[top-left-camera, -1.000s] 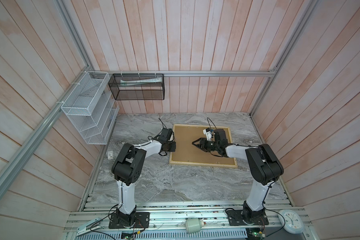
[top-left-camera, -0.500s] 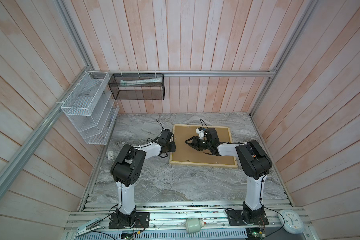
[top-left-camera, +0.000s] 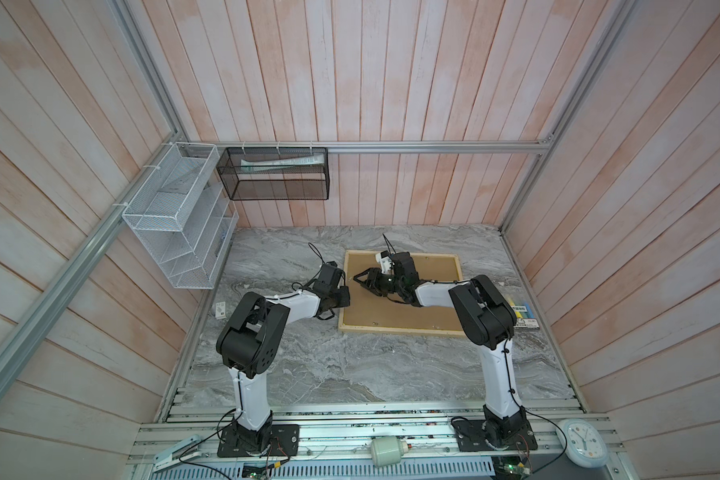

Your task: Put the photo into the frame

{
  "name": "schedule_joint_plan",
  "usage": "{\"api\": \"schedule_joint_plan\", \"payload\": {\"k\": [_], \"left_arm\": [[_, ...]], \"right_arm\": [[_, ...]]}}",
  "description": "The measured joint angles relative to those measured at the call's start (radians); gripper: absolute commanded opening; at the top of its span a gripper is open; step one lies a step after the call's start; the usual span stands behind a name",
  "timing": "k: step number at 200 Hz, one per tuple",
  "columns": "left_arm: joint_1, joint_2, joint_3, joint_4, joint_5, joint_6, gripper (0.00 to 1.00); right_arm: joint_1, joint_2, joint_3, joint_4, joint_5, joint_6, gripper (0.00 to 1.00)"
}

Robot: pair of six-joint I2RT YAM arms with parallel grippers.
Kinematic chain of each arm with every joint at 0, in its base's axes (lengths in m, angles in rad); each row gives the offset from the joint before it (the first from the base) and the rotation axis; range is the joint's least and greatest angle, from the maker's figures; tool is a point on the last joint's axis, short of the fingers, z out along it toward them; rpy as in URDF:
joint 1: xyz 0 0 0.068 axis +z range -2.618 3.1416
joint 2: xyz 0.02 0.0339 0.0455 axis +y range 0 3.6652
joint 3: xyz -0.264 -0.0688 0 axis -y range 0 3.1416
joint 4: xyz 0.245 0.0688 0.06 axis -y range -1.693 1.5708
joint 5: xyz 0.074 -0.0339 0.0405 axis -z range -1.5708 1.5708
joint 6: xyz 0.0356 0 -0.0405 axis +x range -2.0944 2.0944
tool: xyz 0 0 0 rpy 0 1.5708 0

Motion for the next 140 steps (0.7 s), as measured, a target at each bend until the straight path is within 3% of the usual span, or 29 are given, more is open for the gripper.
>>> {"api": "schedule_joint_plan", "payload": {"k": [140], "left_arm": [[0.000, -0.002, -0.009, 0.015, 0.004, -0.008, 0.11]], "right_arm": [[0.031, 0.149, 0.165, 0.032, -0.027, 0.122, 0.52]]}}
